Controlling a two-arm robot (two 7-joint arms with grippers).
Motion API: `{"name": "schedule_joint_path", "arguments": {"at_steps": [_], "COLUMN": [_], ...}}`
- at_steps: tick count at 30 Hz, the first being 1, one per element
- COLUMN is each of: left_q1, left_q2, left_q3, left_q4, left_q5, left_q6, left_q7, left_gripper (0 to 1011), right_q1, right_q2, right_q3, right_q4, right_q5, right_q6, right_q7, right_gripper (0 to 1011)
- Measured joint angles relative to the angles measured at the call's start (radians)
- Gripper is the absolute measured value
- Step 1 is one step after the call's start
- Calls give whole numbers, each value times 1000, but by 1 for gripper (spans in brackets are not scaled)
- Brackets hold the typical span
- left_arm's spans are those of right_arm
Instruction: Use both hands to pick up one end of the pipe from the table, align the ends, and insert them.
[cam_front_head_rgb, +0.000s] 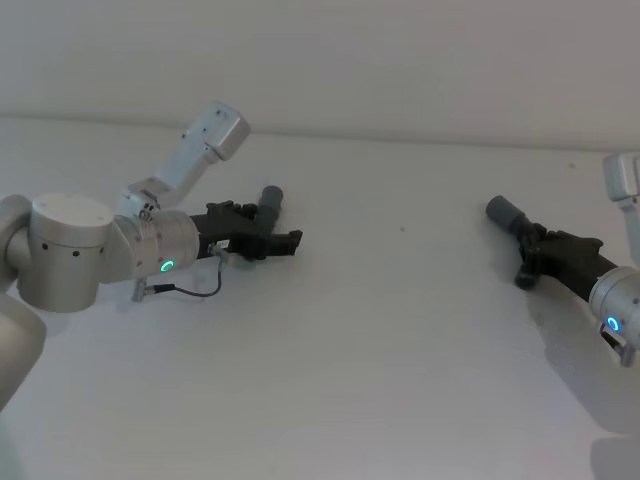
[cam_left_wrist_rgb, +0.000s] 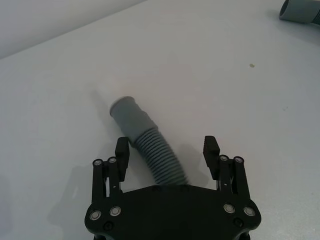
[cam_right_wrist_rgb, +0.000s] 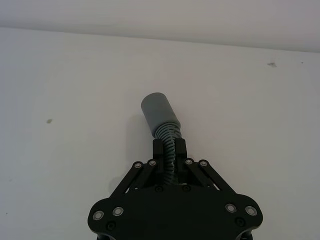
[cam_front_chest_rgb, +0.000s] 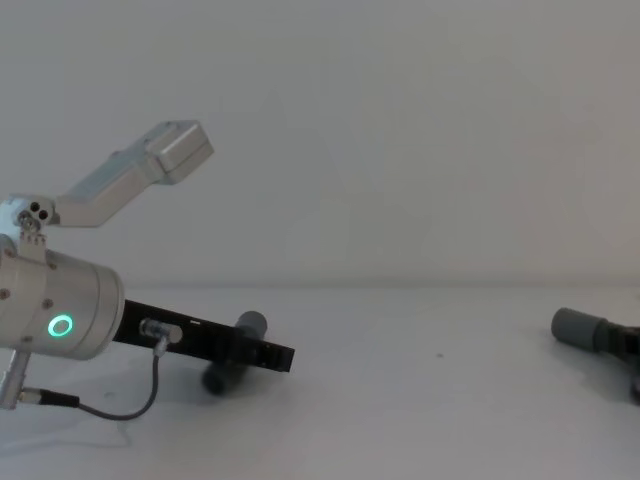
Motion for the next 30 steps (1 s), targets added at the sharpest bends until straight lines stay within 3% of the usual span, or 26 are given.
{"name": "schedule_joint_path", "arguments": {"at_steps": [8, 21, 30], "left_q1": [1, 2, 2], "left_q2": [1, 1, 1], "left_q3": [1, 1, 1], "left_q4": [-3, -5, -6], "left_q5": [-1, -2, -2], "left_q6": [6, 11, 12], "left_q7": [3, 5, 6], "left_gripper": [747, 331, 316], "right_q1": [0, 0, 0], "right_q2": [0, 0, 0], "right_q3": [0, 0, 0], "right_q4": [0, 0, 0], "right_q5": [0, 0, 0], "right_q6": [0, 0, 0], "right_q7": [0, 0, 0], "right_gripper": [136, 135, 135]}}
